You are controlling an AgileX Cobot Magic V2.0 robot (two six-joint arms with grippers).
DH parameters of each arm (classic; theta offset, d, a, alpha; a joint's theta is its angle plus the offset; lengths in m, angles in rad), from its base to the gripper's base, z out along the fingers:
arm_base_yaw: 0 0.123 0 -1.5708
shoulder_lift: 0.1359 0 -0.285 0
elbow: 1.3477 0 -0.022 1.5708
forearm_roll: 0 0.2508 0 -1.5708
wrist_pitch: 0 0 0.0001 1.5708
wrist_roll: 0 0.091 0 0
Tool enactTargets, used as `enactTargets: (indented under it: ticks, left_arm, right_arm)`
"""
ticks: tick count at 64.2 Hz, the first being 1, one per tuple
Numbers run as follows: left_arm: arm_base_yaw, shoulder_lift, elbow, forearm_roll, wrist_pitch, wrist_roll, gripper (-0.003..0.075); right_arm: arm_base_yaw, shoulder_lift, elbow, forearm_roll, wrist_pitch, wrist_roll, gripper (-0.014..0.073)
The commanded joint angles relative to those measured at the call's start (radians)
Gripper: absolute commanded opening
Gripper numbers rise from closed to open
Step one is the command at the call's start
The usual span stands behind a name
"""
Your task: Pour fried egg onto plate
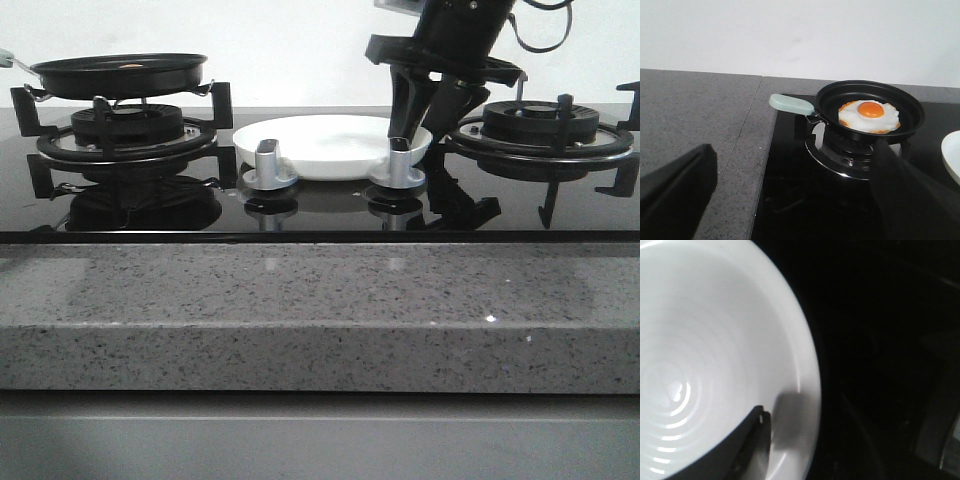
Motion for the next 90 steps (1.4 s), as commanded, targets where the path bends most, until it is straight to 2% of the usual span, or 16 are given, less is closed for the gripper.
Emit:
enactTargets:
  ticks: [1, 6, 16, 22, 43, 65, 78, 90]
  left_arm:
    - [0.000, 0.001, -0.038, -0.010, -0.089, -0.008, 0.0598]
    - [0.000, 0.001, -0.038, -0.010, -0.089, -0.008, 0.0598]
    - [0.000, 0.001, -0.038, -0.010, -0.089, -0.008, 0.0598]
    - [0.000, 0.001, -0.038, -0.010, -0.089, -0.008, 0.0598]
    - [0.000, 0.001, -0.038, -0.010, -0.089, -0.008, 0.0598]
    - [0.000, 0.001, -0.038, -0.010, -0.089, -0.008, 0.0598]
    - [0.000, 0.001, -0.038, -0.010, -0.089, -0.008, 0.0598]
    - [0.000, 0.001, -0.038, -0.010, -0.089, -0.008, 0.0598]
  right_arm:
    - [0.001, -0.053, -0.044, 0.023, -0.003, -0.012, 0.0336]
    - [0.001, -0.053, -0.045, 0.023, -0.003, -0.012, 0.0283]
    - [0.001, -0.053, -0.050, 0.023, 0.009, -0.012, 0.0041]
    - [0.001, -0.053, -0.059, 0.023, 0.024, -0.010, -0.0073]
    - [0.000, -0.061, -0.192, 0.046, 0.114, 0.062, -0.0061]
    - [-0.001, -0.154, -0.185, 0.080, 0.114, 0.065, -0.0061]
    - [0.001, -0.270, -0.009, 0.088, 0.098, 0.023, -0.0061]
    - [0.002, -0.410, 0.278, 0.170, -0.058, -0.043, -0.0061]
